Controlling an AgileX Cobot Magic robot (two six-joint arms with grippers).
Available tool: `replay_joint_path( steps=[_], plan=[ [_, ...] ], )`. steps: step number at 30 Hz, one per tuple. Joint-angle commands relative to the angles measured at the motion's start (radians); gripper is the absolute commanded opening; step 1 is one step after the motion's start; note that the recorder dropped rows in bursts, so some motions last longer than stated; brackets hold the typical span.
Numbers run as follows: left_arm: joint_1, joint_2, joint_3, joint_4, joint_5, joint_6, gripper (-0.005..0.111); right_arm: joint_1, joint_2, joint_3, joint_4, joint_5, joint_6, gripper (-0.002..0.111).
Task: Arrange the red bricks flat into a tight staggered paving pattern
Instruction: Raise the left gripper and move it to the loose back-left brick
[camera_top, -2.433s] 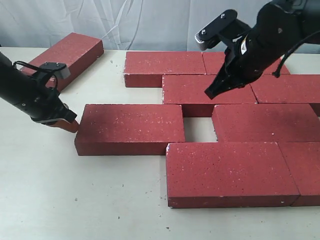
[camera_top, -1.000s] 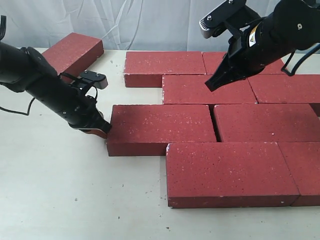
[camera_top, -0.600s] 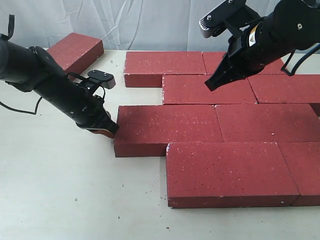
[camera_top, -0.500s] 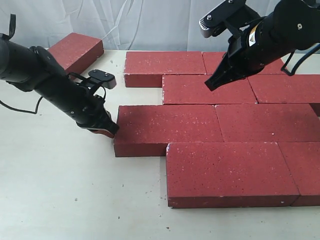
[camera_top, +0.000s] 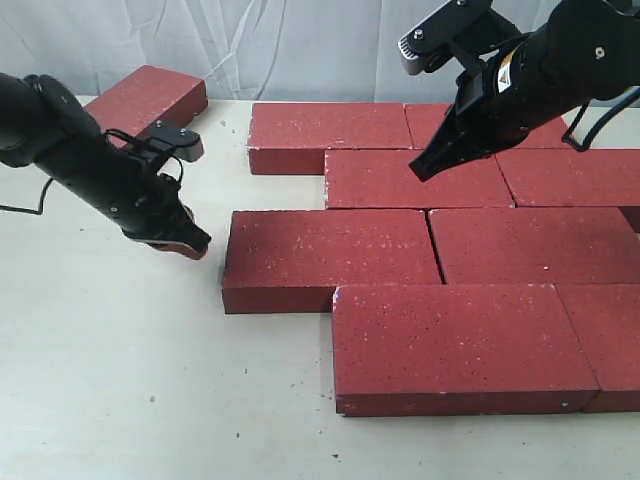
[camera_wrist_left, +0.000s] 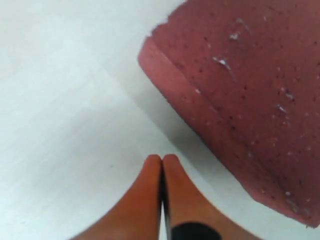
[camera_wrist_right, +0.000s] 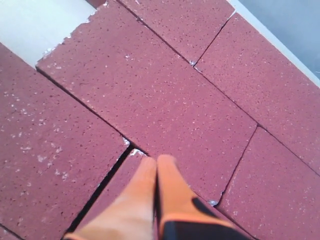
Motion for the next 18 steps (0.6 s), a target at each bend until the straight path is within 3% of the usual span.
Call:
replay_joint_path(
  steps=[1, 4, 6, 7, 11, 15, 18],
  plan=[
    [0.035, -0.099, -0.003, 0.019, -0.009, -0.009, 0.0, -0.006, 0.002, 0.007, 0.014, -0.023, -0.003, -0.001],
    [0.05, -0.148, -0.003, 0.011, -0.206, -0.009, 0.0, -0.006, 0.008, 0.007, 0.014, -0.044, -0.003, -0.001],
    [0.055, -0.139, -0.032, -0.109, -0.645, -0.009, 0.0, -0.006, 0.038, 0.007, 0.033, -0.083, -0.003, -0.001],
    [0.063, -0.122, -0.063, -0.097, -0.672, -0.009, 0.0, -0.006, 0.049, 0.007, 0.033, -0.091, -0.003, -0.001],
    [0.136, 0.021, -0.323, -0.03, -0.422, -0.012, 0.0, -0.006, 0.086, 0.007, 0.033, -0.14, -0.003, -0.001],
    [0.178, 0.177, -0.535, 0.089, -0.388, -0.05, 0.0, -0.006, 0.086, 0.007, 0.033, -0.154, -0.003, -0.001],
    [0.178, 0.244, -0.615, 0.118, -0.395, -0.05, 0.0, -0.006, 0.086, 0.007, 0.035, -0.158, -0.003, -0.001]
  ],
)
